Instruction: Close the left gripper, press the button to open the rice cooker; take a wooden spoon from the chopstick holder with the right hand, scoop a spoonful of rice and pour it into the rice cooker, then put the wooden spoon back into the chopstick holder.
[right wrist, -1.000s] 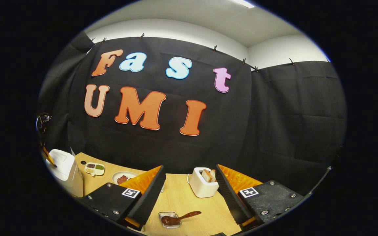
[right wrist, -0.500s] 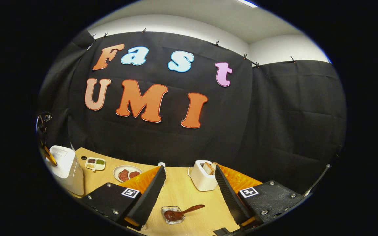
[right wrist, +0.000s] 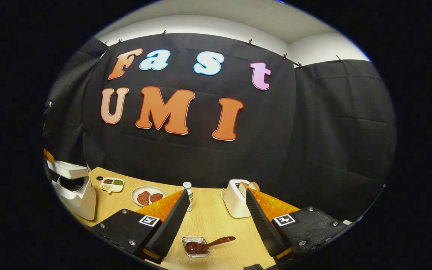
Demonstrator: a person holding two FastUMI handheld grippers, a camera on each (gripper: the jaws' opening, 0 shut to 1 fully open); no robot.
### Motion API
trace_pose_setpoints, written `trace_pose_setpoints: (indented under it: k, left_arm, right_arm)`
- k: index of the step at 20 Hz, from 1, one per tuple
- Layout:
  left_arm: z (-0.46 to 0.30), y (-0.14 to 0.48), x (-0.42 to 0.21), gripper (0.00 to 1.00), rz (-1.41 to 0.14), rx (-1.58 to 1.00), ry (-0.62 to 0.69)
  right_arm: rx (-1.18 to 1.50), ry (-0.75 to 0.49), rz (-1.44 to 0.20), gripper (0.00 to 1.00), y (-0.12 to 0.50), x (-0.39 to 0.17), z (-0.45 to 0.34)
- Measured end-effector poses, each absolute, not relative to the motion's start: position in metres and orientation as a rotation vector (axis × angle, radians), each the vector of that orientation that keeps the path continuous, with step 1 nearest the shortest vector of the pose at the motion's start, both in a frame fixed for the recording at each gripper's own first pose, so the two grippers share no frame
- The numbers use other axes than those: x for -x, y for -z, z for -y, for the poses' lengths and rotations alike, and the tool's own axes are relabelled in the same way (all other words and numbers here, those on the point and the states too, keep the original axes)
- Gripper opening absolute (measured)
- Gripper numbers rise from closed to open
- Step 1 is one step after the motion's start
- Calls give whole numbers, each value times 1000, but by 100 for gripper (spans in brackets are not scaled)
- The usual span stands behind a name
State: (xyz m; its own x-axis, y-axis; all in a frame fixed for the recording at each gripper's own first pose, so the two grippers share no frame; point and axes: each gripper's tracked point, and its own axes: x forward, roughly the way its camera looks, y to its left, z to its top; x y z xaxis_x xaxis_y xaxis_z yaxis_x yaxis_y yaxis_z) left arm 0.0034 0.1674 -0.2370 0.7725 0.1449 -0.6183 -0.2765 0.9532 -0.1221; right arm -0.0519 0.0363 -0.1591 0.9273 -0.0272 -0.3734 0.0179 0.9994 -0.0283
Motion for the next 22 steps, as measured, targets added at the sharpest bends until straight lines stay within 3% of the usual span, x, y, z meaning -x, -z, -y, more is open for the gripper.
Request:
trace_pose_setpoints:
  k: [10,17,19,21,22]
  left_arm:
    - [-113,199,17,5,-458,166,-207]
    - [-82,158,16,5,-329,-21,-227]
    - [-67,150,22,11,-304,-21,-209]
    - [-61,145,23,34,-278,-20,-210]
    - [-56,142,23,50,-273,-19,-209]
  right_arm:
    - [-71,-54,-580,96,257,58,-22]
    - [-80,-73,-693,95,323,65,-13]
    - [-95,-73,-702,95,334,66,-8]
    - [-147,-75,-724,95,349,67,-4]
    - [-178,-79,-736,95,355,68,-4]
